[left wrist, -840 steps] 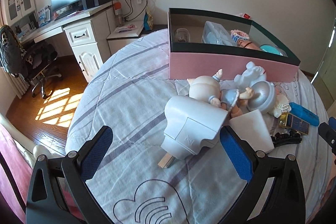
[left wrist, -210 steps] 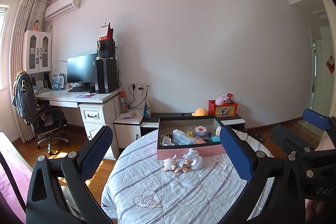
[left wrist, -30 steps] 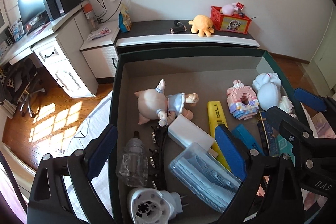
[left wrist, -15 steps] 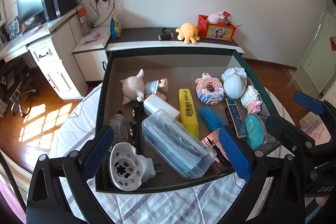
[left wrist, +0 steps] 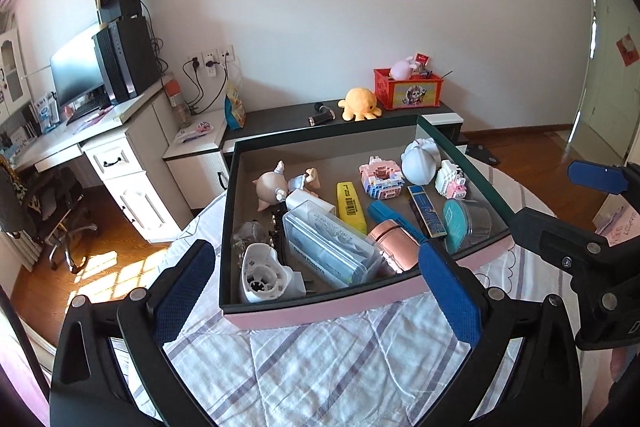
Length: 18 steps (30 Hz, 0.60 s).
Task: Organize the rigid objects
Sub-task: 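Lift both tools back from the box over the bed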
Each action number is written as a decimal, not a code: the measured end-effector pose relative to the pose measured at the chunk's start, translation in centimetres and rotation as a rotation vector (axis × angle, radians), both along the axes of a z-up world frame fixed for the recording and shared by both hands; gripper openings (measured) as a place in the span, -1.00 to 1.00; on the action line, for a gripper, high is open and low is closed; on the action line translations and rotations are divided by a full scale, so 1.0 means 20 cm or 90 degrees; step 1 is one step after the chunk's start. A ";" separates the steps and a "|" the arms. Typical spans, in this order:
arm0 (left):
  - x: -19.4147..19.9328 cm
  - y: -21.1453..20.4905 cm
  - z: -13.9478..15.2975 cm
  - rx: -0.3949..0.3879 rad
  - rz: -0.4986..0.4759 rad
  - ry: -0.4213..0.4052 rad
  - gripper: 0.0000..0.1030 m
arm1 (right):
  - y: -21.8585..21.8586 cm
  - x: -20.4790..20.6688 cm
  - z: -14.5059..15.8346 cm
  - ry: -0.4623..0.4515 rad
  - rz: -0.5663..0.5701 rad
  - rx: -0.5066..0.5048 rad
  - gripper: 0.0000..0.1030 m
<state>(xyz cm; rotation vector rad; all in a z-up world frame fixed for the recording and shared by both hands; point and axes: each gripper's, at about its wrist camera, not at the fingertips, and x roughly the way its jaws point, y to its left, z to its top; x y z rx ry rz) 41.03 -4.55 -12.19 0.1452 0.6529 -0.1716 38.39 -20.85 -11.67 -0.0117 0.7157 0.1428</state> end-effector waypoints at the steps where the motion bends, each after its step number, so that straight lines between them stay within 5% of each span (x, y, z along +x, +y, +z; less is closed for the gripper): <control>1: -0.02 0.01 0.01 -0.001 0.002 -0.004 1.00 | 0.00 -0.02 0.01 -0.004 -0.001 0.001 1.00; 18: -0.73 0.13 0.28 -0.031 0.040 -0.147 1.00 | 0.08 -0.66 0.24 -0.141 -0.025 0.006 1.00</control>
